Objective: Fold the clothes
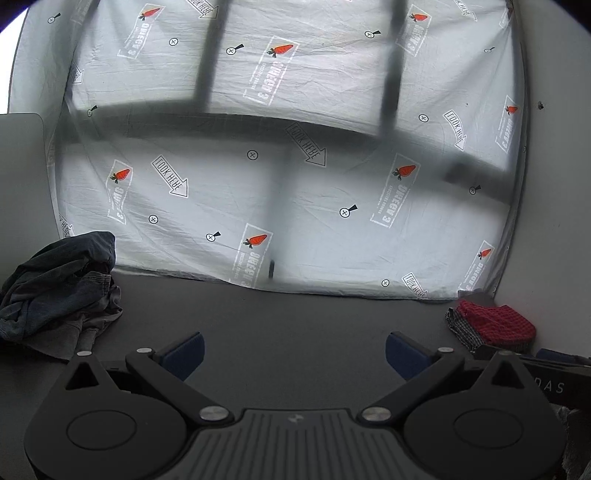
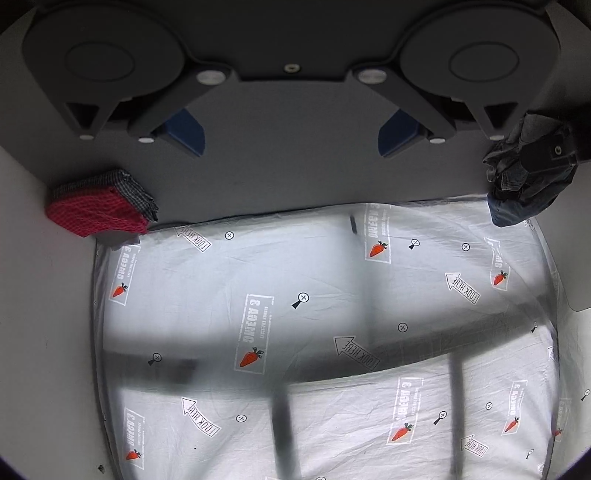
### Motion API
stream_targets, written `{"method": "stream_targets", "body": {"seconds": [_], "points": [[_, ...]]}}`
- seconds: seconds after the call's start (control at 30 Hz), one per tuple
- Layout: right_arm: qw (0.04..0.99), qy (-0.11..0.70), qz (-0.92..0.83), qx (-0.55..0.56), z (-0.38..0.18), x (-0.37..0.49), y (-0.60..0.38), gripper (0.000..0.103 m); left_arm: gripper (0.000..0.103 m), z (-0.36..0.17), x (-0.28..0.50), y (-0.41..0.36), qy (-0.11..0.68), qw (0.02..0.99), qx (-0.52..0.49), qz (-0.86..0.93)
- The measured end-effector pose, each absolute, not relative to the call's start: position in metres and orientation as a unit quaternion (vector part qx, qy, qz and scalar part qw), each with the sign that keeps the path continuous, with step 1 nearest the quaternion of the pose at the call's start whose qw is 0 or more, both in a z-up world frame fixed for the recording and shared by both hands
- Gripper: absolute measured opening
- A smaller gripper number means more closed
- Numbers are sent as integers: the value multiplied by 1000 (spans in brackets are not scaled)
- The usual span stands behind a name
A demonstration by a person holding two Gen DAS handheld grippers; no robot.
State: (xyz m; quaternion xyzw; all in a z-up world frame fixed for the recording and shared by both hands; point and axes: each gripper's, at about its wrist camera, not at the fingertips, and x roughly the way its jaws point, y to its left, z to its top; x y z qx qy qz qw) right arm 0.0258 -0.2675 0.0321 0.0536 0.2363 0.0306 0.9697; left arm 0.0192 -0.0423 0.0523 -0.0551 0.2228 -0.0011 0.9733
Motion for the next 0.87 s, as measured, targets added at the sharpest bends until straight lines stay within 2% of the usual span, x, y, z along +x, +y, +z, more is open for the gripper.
{"method": "stream_targets", "body": {"seconds": [0.17, 0.37, 0.87], "points": [[956, 289, 23, 42, 28, 5, -226, 102, 103, 50, -3, -9, 280, 959, -24, 22], [942, 334, 16, 24, 10, -5, -199, 101, 103, 30, -10, 20, 333, 940, -71, -11], [937, 348, -1, 15, 2, -26, -187, 101, 103, 22, -16, 31, 341, 937, -61, -43]]}}
